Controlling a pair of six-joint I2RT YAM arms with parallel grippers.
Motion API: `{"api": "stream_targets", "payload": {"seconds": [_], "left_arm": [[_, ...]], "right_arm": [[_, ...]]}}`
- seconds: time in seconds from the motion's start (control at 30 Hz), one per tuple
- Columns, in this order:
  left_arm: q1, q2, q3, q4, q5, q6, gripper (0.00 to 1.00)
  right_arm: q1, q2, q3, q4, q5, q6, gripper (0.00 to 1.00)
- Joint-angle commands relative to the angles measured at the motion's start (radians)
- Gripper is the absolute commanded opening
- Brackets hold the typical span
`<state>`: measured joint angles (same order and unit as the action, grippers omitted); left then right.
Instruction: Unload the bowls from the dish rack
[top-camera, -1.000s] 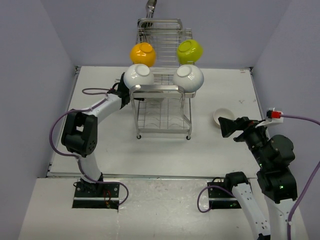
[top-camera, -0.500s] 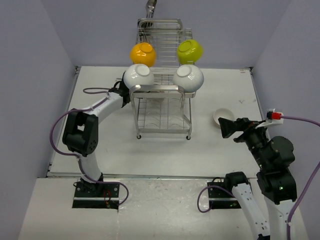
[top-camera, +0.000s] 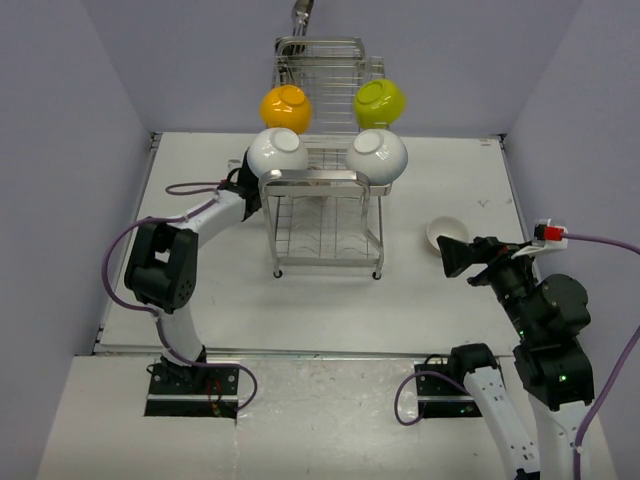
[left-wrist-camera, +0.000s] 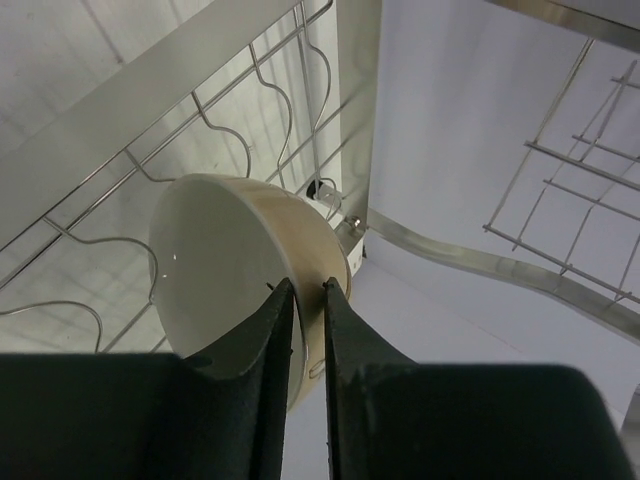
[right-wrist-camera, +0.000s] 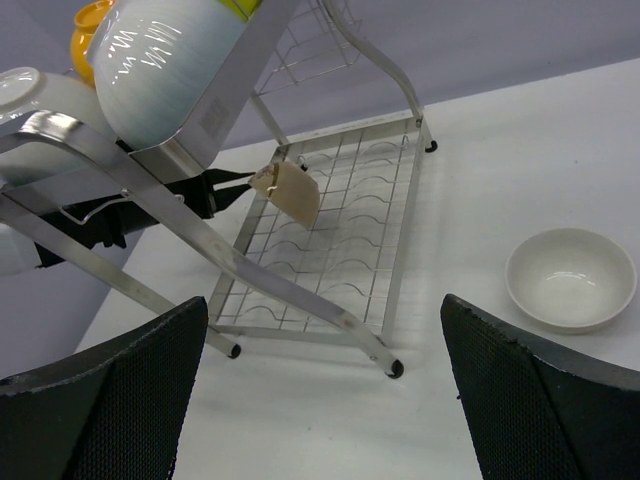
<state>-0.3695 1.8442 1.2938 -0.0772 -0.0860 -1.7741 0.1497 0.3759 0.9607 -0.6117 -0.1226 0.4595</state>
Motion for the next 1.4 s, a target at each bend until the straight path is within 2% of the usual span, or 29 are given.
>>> {"api": "stream_targets", "payload": {"seconds": [0.0,0.3,0.87,1.17,1.37], "left_arm": [[-0.014,0.016,-0.077,-0.006,-0.021,0.010,0.00],[-0.026,0.035,-0.145,0.197,0.003,-0.025,0.00],[-0.048,0.072,-0.148,0.281,0.006,-0.073,0.00],[-0.077,0.070,-0.208,0.464,-0.020,-0.134,0.00],[-0.088,0.066,-0.228,0.530,-0.035,-0.165,0.00]], "right_arm": [[-0.001,-0.003,0.001,0.040,0.003,-0.009,0.99],[-0.001,-0.005,-0.004,0.041,0.012,-0.013,0.99],[0.001,0.012,-0.005,0.047,0.011,-0.016,0.99],[0.001,0.018,0.000,0.047,0.014,-0.016,0.99],[-0.001,0.020,-0.002,0.047,0.018,-0.015,0.99]]}}
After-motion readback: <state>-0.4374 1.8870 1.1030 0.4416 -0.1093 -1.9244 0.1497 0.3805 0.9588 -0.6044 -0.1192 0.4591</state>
